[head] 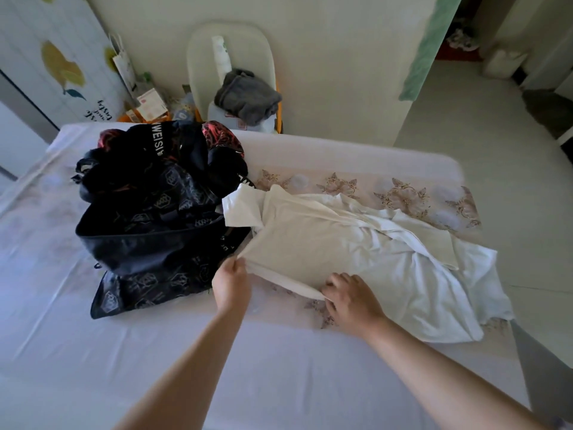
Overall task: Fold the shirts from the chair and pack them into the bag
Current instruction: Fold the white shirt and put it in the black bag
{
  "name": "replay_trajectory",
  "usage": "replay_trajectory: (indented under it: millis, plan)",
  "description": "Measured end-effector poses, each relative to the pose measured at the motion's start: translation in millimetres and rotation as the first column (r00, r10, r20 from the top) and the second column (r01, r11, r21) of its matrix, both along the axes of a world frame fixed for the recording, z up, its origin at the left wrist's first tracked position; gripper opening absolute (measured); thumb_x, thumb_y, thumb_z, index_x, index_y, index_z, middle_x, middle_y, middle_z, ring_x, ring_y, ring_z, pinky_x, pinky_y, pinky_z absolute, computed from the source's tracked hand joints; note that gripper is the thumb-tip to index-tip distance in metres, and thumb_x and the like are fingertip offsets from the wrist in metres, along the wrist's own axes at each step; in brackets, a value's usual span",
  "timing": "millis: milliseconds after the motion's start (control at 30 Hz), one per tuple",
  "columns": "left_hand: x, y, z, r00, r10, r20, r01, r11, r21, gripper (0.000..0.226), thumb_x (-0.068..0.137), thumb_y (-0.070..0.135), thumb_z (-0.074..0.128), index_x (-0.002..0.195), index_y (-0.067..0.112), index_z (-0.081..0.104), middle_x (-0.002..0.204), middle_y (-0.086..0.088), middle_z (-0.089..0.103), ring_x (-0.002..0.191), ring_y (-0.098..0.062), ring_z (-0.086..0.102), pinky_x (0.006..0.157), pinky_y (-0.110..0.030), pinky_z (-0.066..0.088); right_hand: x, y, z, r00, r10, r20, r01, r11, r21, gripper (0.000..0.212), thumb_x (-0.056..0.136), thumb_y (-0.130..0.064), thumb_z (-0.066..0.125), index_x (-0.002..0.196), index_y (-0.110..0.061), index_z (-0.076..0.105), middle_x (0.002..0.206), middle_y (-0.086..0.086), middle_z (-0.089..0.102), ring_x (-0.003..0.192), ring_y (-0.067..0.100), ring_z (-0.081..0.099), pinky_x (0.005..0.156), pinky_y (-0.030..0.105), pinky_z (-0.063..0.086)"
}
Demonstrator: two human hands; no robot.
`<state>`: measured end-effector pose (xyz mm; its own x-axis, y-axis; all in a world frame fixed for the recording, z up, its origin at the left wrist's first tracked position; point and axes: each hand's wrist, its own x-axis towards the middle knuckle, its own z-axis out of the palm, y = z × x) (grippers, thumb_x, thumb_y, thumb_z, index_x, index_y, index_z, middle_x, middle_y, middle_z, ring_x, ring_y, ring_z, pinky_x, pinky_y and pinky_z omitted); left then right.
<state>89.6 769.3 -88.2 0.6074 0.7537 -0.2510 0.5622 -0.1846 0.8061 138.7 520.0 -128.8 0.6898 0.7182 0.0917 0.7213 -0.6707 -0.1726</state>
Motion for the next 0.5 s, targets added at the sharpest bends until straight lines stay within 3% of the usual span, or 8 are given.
replay_trajectory:
  millis: [100,167,200,233,300,367,433,500]
  plan:
    - [-2,11,10,0.99,0.122,0.075,-0.108,0.98,-0.168,0.029,0.094,0.024,0.042,0.08,0.002,0.053,0.071,-0.006,0.051,0.072,-0.025,0.049,0.064,-0.039,0.041,-3,-3,10,1.0,-0.023,-0.003,0.023,0.999,0.049,0.019,0.081,-0.026,0.044,0.067,-0.022,0.056,0.072,-0.002,0.051,0.059,0.023,0.055,0.054,0.031,0.039]
    - [-5,15,16,0.999,0.009,-0.051,-0.01,1.0,-0.024,0.029,0.094,0.026,0.038,0.079,0.005,0.05,0.074,-0.006,0.055,0.075,-0.029,0.053,0.067,-0.042,0.044,-6,-5,14,0.999,0.005,-0.051,0.0,0.996,0.088,0.017,0.079,-0.024,0.046,0.065,-0.02,0.053,0.068,-0.002,0.049,0.053,0.024,0.053,0.048,0.029,0.035]
    - [-9,17,17,0.972,-0.101,-0.214,0.129,0.984,0.123,0.027,0.095,0.027,0.037,0.083,0.008,0.052,0.08,-0.007,0.06,0.08,-0.032,0.057,0.07,-0.041,0.044,-9,-6,17,0.992,0.032,-0.12,-0.02,0.995,0.097,0.017,0.08,-0.024,0.047,0.066,-0.019,0.053,0.069,-0.002,0.049,0.054,0.024,0.053,0.047,0.029,0.035]
    - [-13,19,17,0.894,-0.194,-0.405,0.307,0.922,0.236,0.024,0.096,0.026,0.038,0.092,0.012,0.057,0.09,-0.008,0.065,0.087,-0.034,0.06,0.072,-0.038,0.044,-11,-6,20,0.976,0.052,-0.213,-0.036,0.996,0.08,0.017,0.083,-0.024,0.049,0.068,-0.019,0.055,0.071,-0.002,0.05,0.058,0.025,0.054,0.049,0.029,0.037]
    - [-22,21,16,0.667,-0.26,-0.699,0.579,0.771,0.265,0.029,0.093,0.02,0.044,0.119,0.016,0.057,0.109,-0.007,0.067,0.102,-0.03,0.063,0.077,-0.035,0.044,-15,-6,29,0.901,0.039,-0.432,-0.076,0.995,-0.068,0.016,0.089,-0.027,0.054,0.077,-0.019,0.062,0.079,-0.007,0.053,0.072,0.019,0.054,0.061,0.03,0.038]
    - [-28,18,13,0.519,-0.233,-0.823,0.699,0.669,0.251,0.044,0.089,0.021,0.055,0.132,0.016,0.046,0.122,-0.004,0.06,0.114,-0.025,0.059,0.085,-0.034,0.046,-16,-7,36,0.834,-0.042,-0.551,-0.057,0.985,-0.161,0.016,0.087,-0.035,0.057,0.083,-0.023,0.066,0.082,-0.013,0.06,0.076,0.01,0.054,0.068,0.027,0.04]
    - [-23,8,16,0.571,-0.253,-0.781,0.73,0.592,0.341,0.043,0.085,0.019,0.059,0.126,0.017,0.044,0.124,-0.003,0.056,0.116,-0.023,0.055,0.09,-0.032,0.046,-10,-12,40,0.827,-0.114,-0.551,0.059,0.991,-0.117,0.016,0.084,-0.038,0.059,0.086,-0.026,0.069,0.088,-0.011,0.067,0.083,0.011,0.061,0.072,0.025,0.046]
    - [-8,-7,20,0.663,-0.418,-0.621,0.724,0.569,0.39,0.028,0.082,0.008,0.052,0.109,0.018,0.051,0.111,-0.002,0.056,0.108,-0.025,0.056,0.082,-0.032,0.045,6,-24,37,0.885,-0.188,-0.425,0.21,0.978,0.005,0.015,0.086,-0.029,0.062,0.096,-0.026,0.073,0.098,-0.006,0.068,0.093,0.018,0.065,0.078,0.028,0.05]
